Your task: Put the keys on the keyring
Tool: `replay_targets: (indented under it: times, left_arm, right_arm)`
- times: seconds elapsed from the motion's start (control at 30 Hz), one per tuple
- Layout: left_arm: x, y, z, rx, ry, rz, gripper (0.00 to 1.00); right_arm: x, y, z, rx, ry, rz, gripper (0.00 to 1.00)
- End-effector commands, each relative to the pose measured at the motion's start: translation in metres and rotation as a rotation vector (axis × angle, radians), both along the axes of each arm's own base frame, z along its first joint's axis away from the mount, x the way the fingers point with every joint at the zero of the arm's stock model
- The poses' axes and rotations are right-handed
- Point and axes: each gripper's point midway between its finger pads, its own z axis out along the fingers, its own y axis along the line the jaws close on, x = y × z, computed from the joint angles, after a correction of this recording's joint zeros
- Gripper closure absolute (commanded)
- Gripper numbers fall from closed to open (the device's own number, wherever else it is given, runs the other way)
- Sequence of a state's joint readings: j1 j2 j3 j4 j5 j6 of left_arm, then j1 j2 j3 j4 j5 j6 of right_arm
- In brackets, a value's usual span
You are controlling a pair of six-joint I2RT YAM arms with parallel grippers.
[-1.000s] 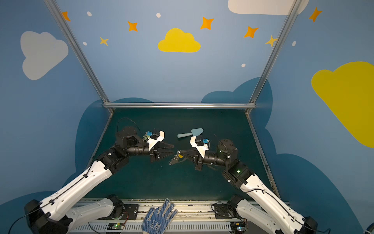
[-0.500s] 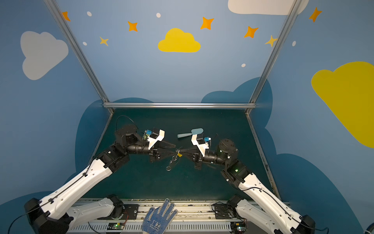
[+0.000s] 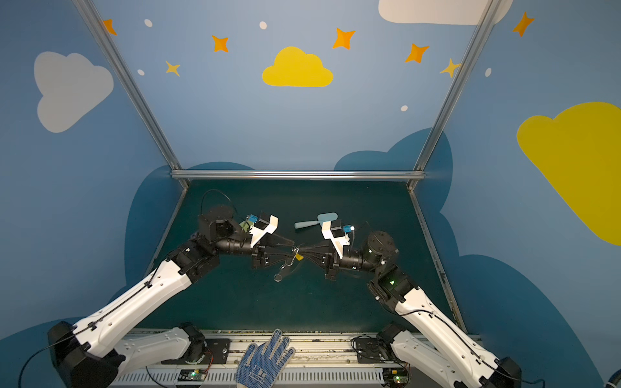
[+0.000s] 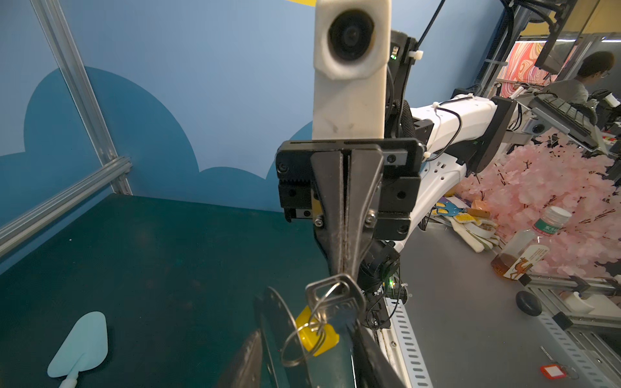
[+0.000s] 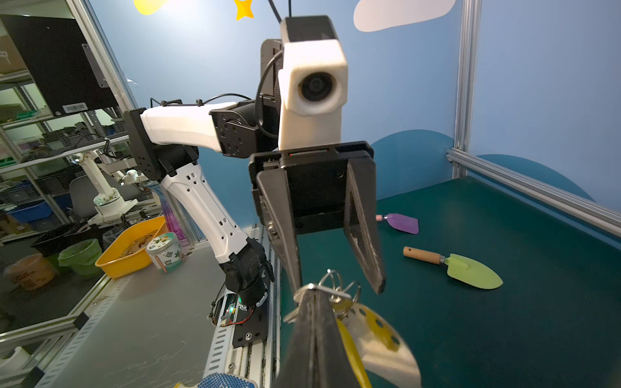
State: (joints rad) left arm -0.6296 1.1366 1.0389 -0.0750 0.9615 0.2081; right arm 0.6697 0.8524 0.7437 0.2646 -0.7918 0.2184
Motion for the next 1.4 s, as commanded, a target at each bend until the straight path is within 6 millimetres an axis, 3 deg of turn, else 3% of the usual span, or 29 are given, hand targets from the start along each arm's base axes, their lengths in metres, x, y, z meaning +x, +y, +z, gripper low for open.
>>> replay_targets:
  times: [0.0, 0.07, 0.53, 0.87, 0.9, 1.0, 1.03, 1.23, 1.37]
  left_arm:
    - [-0.004, -0.002, 0.016, -0.038, -0.038, -0.033, 0.58]
    - [-0.004, -0.004, 0.016, -0.036, -0.031, -0.042, 0.59]
    - [-0.017, -0.004, 0.019, -0.035, -0.022, -0.104, 0.96]
    - [-0.011, 0.000, 0.015, 0.006, -0.050, -0.038, 0.96]
    - [-0.007, 0.001, 0.013, 0.023, -0.048, -0.017, 0.96]
    - [0.001, 0.001, 0.004, 0.092, -0.031, 0.024, 0.96]
    - [0.004, 0.002, 0.000, 0.116, -0.024, 0.038, 0.96]
    - [0.019, 0.006, -0.022, 0.252, -0.010, 0.110, 0.96]
    - [0.027, 0.007, -0.040, 0.350, -0.004, 0.143, 0.96]
  right_arm:
    - [-0.006, -0.001, 0.011, 0.039, -0.023, 0.037, 1.00]
    - [-0.006, 0.000, 0.010, 0.043, -0.021, 0.046, 1.00]
    - [-0.001, -0.002, 0.006, 0.044, -0.012, 0.046, 1.00]
    - [0.013, -0.005, -0.008, 0.007, 0.008, -0.031, 1.00]
    - [0.014, -0.005, -0.010, -0.001, 0.012, -0.040, 0.94]
    - [0.021, -0.008, -0.015, -0.032, 0.024, -0.096, 0.58]
    - [0.023, -0.010, -0.017, -0.046, 0.022, -0.118, 0.52]
    - [0.031, -0.024, -0.018, -0.139, -0.007, -0.231, 0.47]
    - [0.035, -0.025, -0.011, -0.184, 0.014, -0.255, 0.54]
